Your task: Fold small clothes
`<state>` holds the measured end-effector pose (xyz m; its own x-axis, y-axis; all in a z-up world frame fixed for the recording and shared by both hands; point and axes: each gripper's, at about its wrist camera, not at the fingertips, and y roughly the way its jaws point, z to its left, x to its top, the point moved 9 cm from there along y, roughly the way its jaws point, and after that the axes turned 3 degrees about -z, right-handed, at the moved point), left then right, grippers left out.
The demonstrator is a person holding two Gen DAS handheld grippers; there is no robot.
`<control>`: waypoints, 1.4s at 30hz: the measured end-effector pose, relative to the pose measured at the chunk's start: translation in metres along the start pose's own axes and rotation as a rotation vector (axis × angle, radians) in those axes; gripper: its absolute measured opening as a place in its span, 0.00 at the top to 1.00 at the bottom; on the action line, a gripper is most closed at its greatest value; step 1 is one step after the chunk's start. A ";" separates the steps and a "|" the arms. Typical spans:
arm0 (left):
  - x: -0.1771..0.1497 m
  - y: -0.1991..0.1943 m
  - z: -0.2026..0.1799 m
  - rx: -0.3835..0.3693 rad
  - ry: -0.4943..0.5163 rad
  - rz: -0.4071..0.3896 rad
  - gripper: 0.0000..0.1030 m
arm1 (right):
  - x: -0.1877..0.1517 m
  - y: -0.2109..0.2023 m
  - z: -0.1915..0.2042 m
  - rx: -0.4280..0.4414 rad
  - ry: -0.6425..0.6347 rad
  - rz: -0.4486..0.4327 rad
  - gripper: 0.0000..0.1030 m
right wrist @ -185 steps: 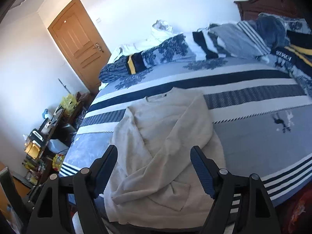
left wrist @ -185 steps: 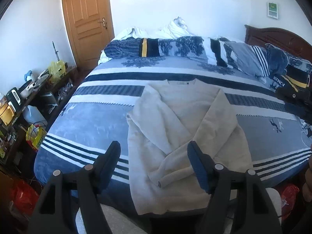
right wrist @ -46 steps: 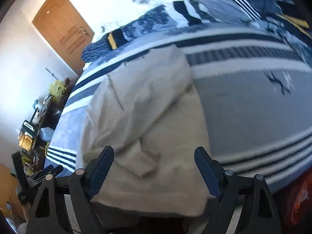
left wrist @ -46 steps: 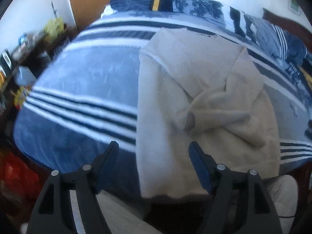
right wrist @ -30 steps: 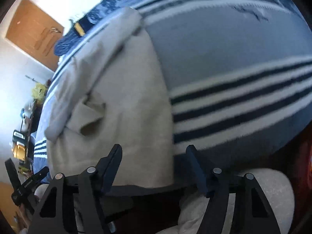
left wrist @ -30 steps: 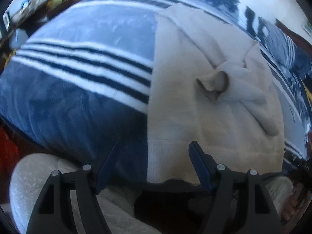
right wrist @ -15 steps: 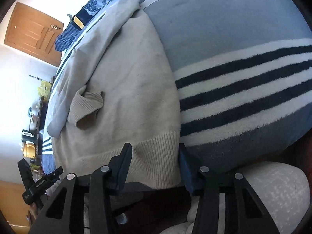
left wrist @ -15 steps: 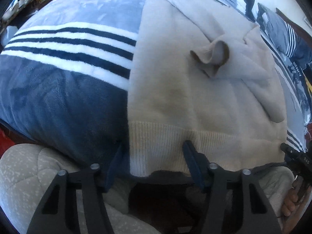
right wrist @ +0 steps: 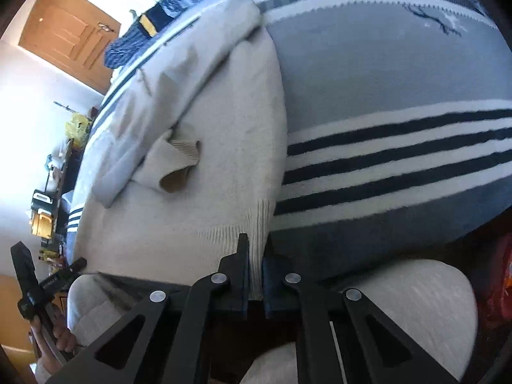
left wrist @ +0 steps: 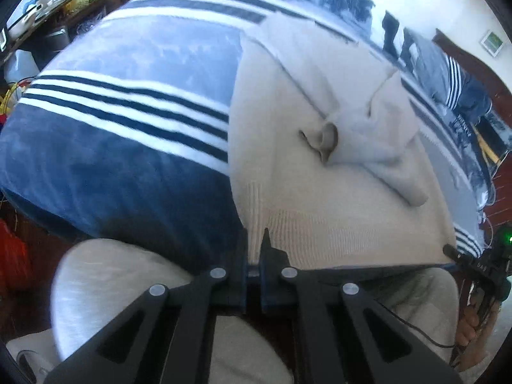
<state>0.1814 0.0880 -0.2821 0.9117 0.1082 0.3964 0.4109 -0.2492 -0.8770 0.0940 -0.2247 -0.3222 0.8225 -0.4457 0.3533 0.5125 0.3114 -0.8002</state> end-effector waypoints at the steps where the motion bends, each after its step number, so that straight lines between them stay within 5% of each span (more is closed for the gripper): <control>1: 0.002 -0.005 0.004 -0.003 -0.003 -0.004 0.95 | -0.001 -0.005 0.004 -0.009 -0.019 0.003 0.96; 8: -0.016 0.011 0.013 0.036 -0.008 0.044 0.95 | -0.012 0.015 0.002 -0.079 -0.014 0.081 0.96; 21: -0.017 -0.081 -0.010 0.015 0.104 -0.062 0.95 | -0.030 -0.072 0.026 -0.082 -0.166 0.008 0.98; 31: -0.036 -0.052 0.004 -0.002 0.023 0.011 0.95 | -0.028 -0.050 0.024 -0.018 -0.096 0.018 0.98; 36: -0.016 -0.075 0.001 -0.065 -0.018 -0.040 0.95 | -0.021 -0.074 0.032 0.035 -0.087 -0.049 0.98; 42: 0.034 -0.105 -0.013 -0.131 -0.039 -0.139 0.95 | 0.026 -0.105 0.041 0.068 -0.062 -0.183 0.98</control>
<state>0.1695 0.1057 -0.1735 0.8466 0.1867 0.4984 0.5313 -0.3521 -0.7706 0.0717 -0.2344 -0.2094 0.7263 -0.4483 0.5210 0.6689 0.2865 -0.6859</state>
